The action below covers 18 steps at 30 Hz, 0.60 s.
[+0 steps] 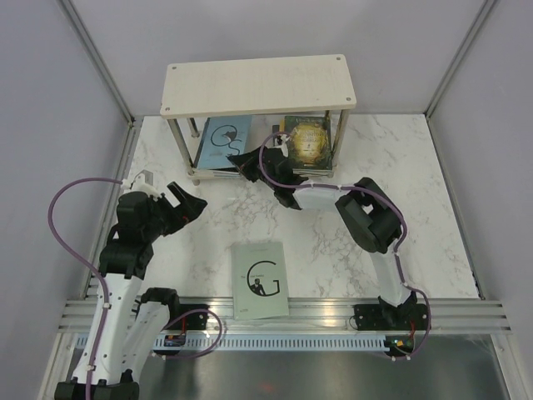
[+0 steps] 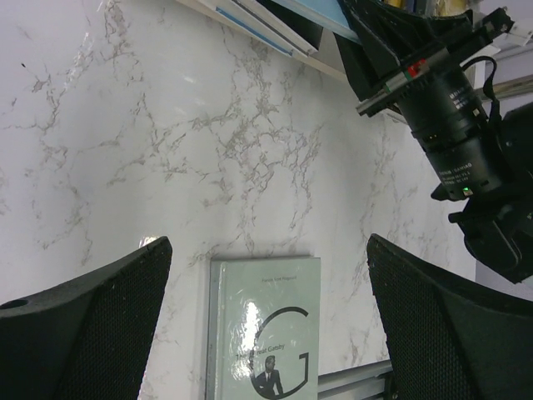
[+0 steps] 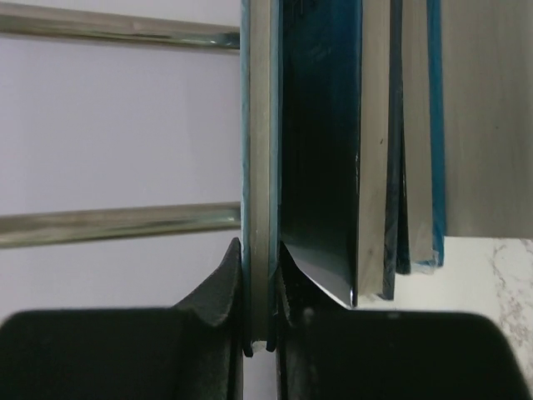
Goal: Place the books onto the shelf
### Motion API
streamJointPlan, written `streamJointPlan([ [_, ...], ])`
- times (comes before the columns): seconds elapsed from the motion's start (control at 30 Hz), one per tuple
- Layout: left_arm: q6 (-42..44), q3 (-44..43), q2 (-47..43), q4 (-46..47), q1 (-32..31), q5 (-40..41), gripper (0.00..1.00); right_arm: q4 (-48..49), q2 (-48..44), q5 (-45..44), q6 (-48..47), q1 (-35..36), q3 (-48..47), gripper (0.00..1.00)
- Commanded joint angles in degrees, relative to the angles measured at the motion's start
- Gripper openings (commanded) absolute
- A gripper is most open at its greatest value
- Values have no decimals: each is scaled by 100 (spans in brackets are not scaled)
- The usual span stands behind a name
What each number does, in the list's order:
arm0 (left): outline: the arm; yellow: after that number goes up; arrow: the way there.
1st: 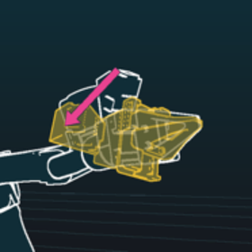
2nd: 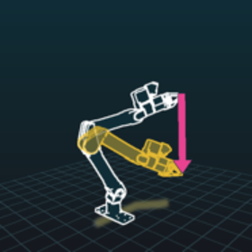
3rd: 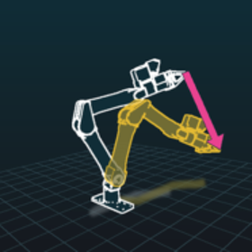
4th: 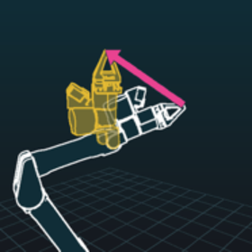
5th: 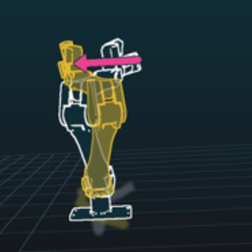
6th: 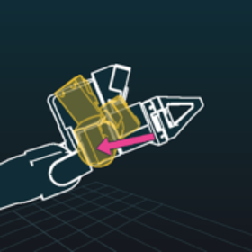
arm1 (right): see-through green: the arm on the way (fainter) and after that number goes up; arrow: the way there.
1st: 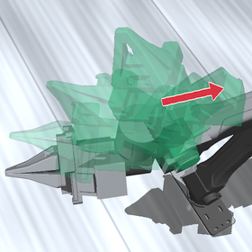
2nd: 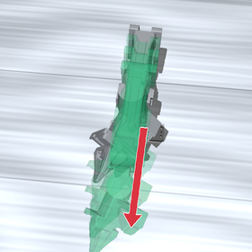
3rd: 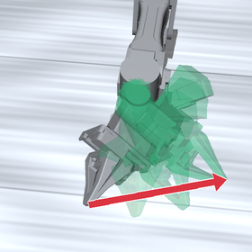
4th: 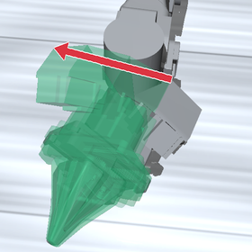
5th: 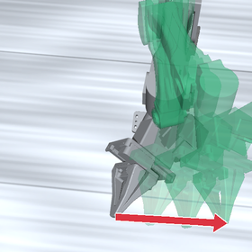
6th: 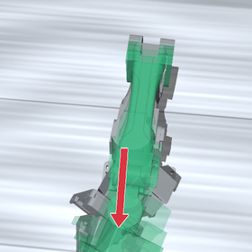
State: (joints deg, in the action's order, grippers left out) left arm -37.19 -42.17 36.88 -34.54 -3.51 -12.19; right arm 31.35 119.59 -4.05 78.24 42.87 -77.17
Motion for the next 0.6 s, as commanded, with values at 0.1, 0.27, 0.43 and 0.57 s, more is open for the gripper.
streamJointPlan([
  [0.1, 274, 16, -6, -70, 17, -108, 100, 222, 328, -605, 262, 107, -1037, 0],
  [0.27, 282, 7, -15, -61, 17, -135, 100, 82, 697, -492, 499, 133, -1371, 0],
  [0.43, 291, 7, -6, -61, 17, -152, 100, -243, 689, -315, 552, 151, -1355, 23],
  [0.57, 291, 7, -6, -61, 17, -161, 100, -533, 355, -491, 544, 151, -967, 73],
])
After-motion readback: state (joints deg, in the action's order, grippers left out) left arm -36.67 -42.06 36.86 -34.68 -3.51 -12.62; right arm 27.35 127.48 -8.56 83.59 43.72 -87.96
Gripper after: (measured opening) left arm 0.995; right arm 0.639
